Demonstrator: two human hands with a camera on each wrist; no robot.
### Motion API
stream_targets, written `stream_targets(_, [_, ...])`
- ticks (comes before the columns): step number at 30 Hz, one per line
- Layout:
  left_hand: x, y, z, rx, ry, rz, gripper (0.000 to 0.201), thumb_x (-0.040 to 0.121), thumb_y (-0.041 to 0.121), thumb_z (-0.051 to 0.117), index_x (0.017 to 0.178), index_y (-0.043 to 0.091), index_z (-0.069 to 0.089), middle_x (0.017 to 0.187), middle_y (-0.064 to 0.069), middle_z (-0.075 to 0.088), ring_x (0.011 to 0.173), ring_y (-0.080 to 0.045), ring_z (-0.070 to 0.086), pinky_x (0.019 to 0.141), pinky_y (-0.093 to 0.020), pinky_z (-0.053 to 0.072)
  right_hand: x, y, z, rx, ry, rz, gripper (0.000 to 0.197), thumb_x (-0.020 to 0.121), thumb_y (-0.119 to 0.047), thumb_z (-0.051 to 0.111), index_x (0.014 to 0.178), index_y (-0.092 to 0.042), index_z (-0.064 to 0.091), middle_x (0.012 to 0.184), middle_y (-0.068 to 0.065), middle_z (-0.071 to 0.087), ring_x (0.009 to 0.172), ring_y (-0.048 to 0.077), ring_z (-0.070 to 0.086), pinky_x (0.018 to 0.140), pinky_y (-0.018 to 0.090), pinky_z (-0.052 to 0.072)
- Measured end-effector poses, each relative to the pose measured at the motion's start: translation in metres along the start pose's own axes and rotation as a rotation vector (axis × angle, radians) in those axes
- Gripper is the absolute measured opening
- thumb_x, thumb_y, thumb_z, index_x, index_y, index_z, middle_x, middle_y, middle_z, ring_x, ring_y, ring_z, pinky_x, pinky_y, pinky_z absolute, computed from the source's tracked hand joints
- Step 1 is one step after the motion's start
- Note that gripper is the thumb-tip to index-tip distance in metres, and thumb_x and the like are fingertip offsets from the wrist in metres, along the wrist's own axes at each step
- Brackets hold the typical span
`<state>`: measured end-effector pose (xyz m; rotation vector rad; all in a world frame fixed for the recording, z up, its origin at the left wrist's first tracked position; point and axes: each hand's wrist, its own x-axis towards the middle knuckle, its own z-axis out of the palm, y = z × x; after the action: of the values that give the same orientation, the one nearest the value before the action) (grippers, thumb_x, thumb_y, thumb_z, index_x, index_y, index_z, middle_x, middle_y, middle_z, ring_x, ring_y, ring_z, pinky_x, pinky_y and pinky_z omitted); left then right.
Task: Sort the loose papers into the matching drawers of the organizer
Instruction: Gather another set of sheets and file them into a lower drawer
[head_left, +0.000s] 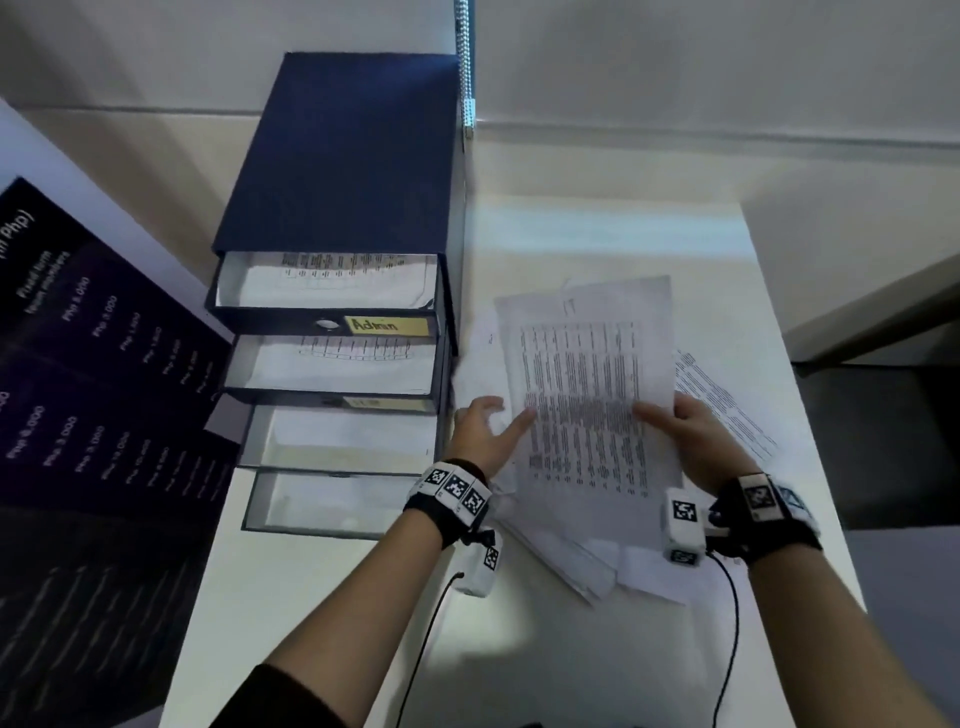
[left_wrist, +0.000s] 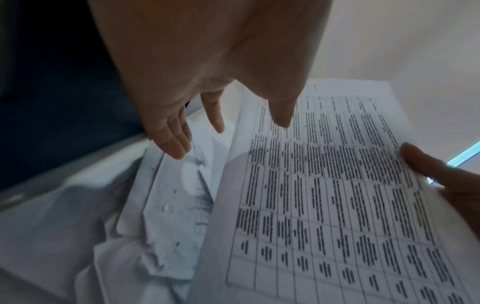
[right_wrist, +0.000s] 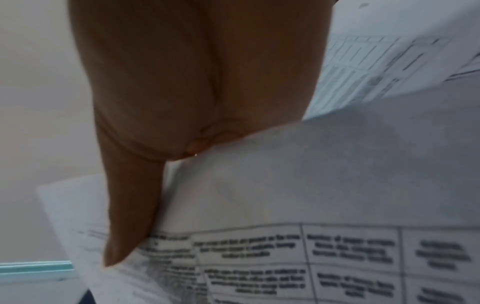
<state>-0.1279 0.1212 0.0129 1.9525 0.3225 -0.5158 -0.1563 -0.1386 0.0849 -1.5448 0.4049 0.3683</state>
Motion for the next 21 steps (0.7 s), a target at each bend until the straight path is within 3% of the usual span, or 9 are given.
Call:
stream_targets(2, [-0.013,0.010,-0.009,-0.084,-0.011,0.053,0.052,0.079,0.065,0.066,0.108,0.023,0.060,0.118,0.008,0.058,0.113,-0.010,0.052,0.099,-0.031,0.042,-0.013,-0.020,0.009,0.021,-0.043,-0.018,0.062,0.075,-0.044,0.078,0.114,0.002,0.063,0.106,0.020,0.072,0.097,0.038,0.070,0.080,0.043,0.060])
stream_targets(5, [-0.037,0.032,-0.027,-0.280,0.001,0.172,0.054,0.073,0.071,0.068,0.086,0.019,0.059,0.107,0.009,0.067,0.114,-0.013,0.060,0.105,-0.037,0.043,-0.029,-0.046,0.026,0.143,-0.092,-0.084,0.039,0.097,-0.020,0.052,0.127,0.004,0.056,0.105,0.012,0.074,0.096,0.027,0.072,0.075,0.033,0.060])
stream_targets(7, [-0.058,0.048,-0.044,-0.391,-0.010,0.247,0.053,0.075,0.066,0.066,0.084,0.015,0.055,0.099,0.002,0.067,0.103,-0.014,0.062,0.107,-0.042,0.042,-0.042,-0.062,0.042,0.243,-0.164,-0.132,0.043,0.099,-0.019,0.052,0.136,0.001,0.050,0.120,0.019,0.068,0.105,0.031,0.068,0.086,0.045,0.057])
stream_targets(9, [-0.084,0.066,-0.065,-0.496,-0.019,0.316,0.039,0.085,0.047,0.066,0.085,0.011,0.052,0.089,-0.008,0.057,0.090,-0.017,0.060,0.101,-0.039,0.044,-0.054,-0.079,0.062,0.266,-0.238,-0.165,0.053,0.095,-0.026,0.061,0.141,-0.004,0.048,0.137,0.026,0.053,0.123,0.042,0.053,0.101,0.061,0.043])
stream_targets(11, [-0.106,0.074,-0.090,-0.557,0.017,0.368,0.026,0.089,0.028,0.068,0.084,0.011,0.049,0.085,-0.012,0.052,0.086,-0.018,0.058,0.090,-0.036,0.046,-0.063,-0.095,0.084,0.239,-0.263,-0.192,0.050,0.096,-0.024,0.059,0.141,-0.006,0.047,0.140,0.027,0.050,0.129,0.046,0.047,0.105,0.064,0.038])
stream_targets(15, [-0.139,0.059,-0.158,-0.381,0.207,0.408,0.017,0.086,0.026,0.074,0.090,0.016,0.061,0.110,0.010,0.066,0.107,0.002,0.056,0.102,-0.035,0.041,-0.074,-0.111,0.127,0.140,-0.199,-0.286,0.053,0.096,-0.004,0.056,0.146,-0.012,0.039,0.135,0.015,0.060,0.121,0.035,0.060,0.098,0.054,0.049])
stream_targets(17, [-0.157,0.043,-0.198,-0.294,0.203,0.361,0.023,0.083,0.025,0.076,0.105,0.027,0.069,0.120,0.017,0.064,0.107,-0.005,0.059,0.105,-0.040,0.045,-0.083,-0.107,0.152,0.096,-0.177,-0.286,0.074,0.092,0.001,0.061,0.152,-0.023,0.025,0.141,0.008,0.055,0.123,0.028,0.059,0.098,0.048,0.051])
stream_targets(19, [-0.178,0.027,-0.234,-0.249,0.173,0.279,0.034,0.076,0.027,0.078,0.110,0.033,0.072,0.121,0.009,0.068,0.107,-0.018,0.065,0.102,-0.047,0.049,-0.091,-0.095,0.181,0.024,-0.215,-0.280,0.083,0.092,0.001,0.062,0.154,-0.032,0.017,0.139,-0.019,0.046,0.119,-0.003,0.056,0.092,0.024,0.052])
stream_targets(21, [-0.196,0.011,-0.263,-0.313,0.165,0.204,0.035,0.077,0.018,0.074,0.109,0.031,0.074,0.111,-0.005,0.074,0.104,-0.032,0.069,0.099,-0.049,0.051,-0.098,-0.080,0.216,-0.021,-0.305,-0.230,0.072,0.094,0.003,0.058,0.153,-0.025,0.026,0.133,-0.025,0.046,0.091,-0.027,0.052,0.072,0.003,0.047])
